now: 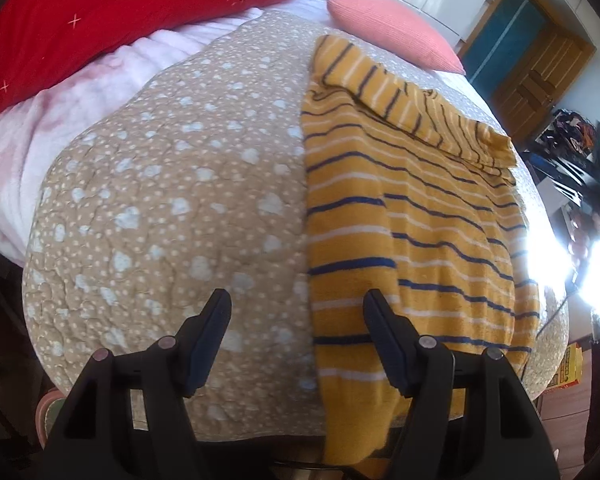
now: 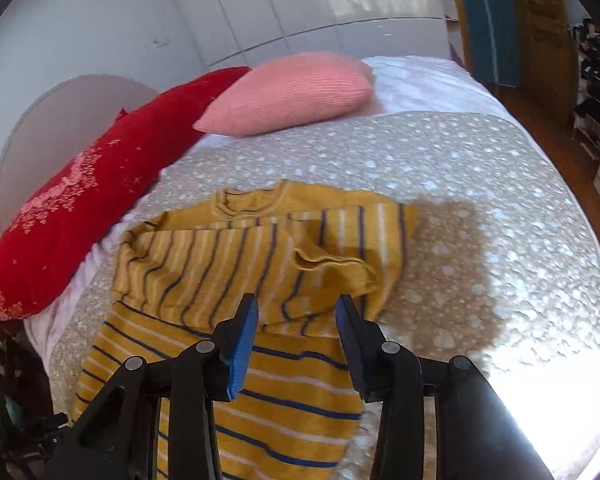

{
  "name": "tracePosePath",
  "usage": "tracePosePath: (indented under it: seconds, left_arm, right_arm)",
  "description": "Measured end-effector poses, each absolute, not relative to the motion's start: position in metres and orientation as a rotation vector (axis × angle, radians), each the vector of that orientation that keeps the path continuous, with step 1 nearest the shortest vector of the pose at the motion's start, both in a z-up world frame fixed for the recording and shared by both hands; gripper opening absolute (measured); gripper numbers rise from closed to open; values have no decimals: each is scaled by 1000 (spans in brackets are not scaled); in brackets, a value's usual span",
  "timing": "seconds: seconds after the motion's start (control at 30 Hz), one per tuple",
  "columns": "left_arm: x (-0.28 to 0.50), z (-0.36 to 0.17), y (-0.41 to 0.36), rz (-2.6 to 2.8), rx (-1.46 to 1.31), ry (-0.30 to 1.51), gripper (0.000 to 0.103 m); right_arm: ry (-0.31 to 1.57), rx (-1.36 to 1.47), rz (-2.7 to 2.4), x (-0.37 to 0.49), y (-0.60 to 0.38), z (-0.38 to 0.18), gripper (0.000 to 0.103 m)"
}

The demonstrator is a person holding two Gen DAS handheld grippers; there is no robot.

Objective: Fold small clothes

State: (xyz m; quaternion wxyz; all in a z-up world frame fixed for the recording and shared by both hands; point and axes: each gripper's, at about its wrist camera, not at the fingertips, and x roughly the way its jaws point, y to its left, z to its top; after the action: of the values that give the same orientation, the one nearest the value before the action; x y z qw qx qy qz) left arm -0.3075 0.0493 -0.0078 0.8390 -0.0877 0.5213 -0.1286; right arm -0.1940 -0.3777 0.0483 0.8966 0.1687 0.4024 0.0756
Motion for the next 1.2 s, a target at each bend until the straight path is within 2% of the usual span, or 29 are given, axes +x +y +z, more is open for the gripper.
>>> tracePosePath:
  seconds: [0.13, 0.27, 0.4, 0.47, 0.5, 0.53, 0.67, 0.8, 0.97, 1.17, 1.2]
  left_arm:
    - [-305, -5, 45, -269, -176, 1100, 68]
    - [-302, -4, 53, -262, -185, 1104, 68]
    - [-299, -8, 61, -274, -188, 1103, 74]
    - [-297, -15, 63, -306, -216, 1125, 75]
    - [-296, -19, 63, -326, -236, 1137, 75]
    - [-296, -23, 63, -341, -254, 1148, 75]
    - [-302, -27, 55, -364, -270, 1144, 77]
    - [-314, -29, 46, -489, -341, 1150, 77]
    - [-331, -33, 40, -591, -411, 1166, 79]
    - [-334, -50, 26, -586, -378, 1199, 80]
    - [-333, -52, 26, -577, -386, 1203, 77]
  right_arm:
    - [894, 351, 100, -146, -380, 18, 44]
    - [967, 320, -249, -123, -420, -10, 44]
    - [864, 523, -109, -173, -437, 17, 46]
    - [845, 558, -8, -210, -432, 33, 59]
    - [852, 565, 40, -228, -428, 39, 69]
    - [865, 565, 81, -247, -422, 42, 73]
    - [922, 547, 154, -322, -398, 32, 75]
    - [962, 591, 142, -377, -376, -5, 75]
    - [903, 798, 212, -413, -359, -44, 75]
    - [843, 892, 294, -441, -320, -61, 76]
    - [842, 895, 297, -444, -312, -65, 76]
